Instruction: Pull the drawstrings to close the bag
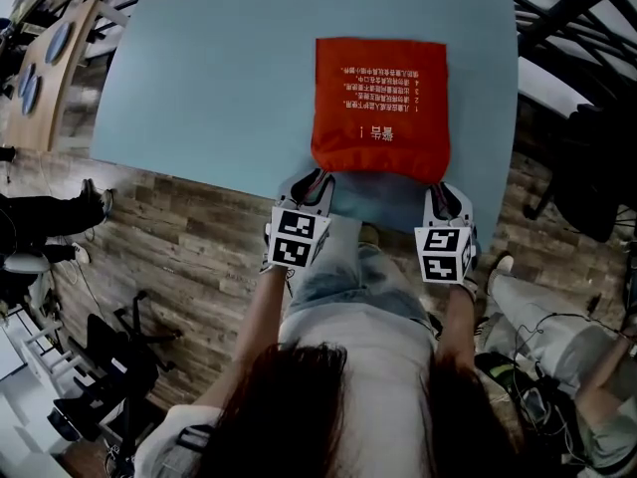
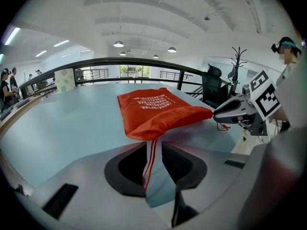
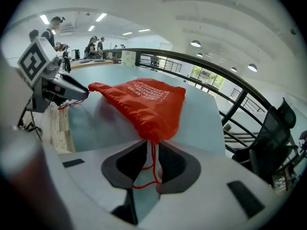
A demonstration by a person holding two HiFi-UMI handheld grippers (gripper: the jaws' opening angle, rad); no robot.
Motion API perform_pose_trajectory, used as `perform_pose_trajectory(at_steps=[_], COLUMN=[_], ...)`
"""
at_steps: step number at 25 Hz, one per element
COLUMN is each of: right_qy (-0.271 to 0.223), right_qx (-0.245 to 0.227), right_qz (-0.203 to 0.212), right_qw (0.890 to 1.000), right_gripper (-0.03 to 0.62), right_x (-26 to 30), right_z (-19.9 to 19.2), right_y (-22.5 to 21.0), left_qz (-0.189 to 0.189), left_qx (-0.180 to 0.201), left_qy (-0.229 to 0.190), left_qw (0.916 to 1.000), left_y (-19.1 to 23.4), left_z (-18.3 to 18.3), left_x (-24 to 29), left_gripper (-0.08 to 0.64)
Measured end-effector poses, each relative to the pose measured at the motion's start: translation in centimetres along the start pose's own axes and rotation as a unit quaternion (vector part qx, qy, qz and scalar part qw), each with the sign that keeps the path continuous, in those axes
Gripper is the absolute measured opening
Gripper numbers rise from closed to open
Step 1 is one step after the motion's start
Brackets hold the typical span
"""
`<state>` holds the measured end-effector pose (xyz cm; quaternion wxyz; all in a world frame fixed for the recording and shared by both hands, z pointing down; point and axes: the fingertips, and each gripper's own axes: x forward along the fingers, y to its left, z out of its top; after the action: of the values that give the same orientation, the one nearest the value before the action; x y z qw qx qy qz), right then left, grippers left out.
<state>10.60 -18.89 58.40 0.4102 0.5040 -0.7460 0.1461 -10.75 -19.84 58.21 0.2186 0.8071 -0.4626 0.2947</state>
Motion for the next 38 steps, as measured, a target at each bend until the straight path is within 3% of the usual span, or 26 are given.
perform_pose_trajectory(at_steps=[16,21,38], right_qy=[0.017,0.012,0.025], right_qx=[-0.010,-0.016,-0.029], right_qz=[-0.015,-0.020,-0.023], right_qw=[1.000,1.000,0.999], right_gripper=[0.072,0.043,0.031], right_x=[1.4,1.4,0.3], right_z=[-0.7,-0.7,-0.8], right_y=[-0.5,-0.7,-0.2], left_qz=[-0.011,-0.006,0.001], left_qx=[0.009,0.016,-0.016], left_qy=[0.030,0.030,0.016], left_qw=[0.9994,0.9994,0.9997], left_y=[0.2,0.2,1.5], left_z=[-0.8,-0.7,-0.4], left_x=[1.7,1.9,-0.1], left_gripper=[0.089,0.041,0.017])
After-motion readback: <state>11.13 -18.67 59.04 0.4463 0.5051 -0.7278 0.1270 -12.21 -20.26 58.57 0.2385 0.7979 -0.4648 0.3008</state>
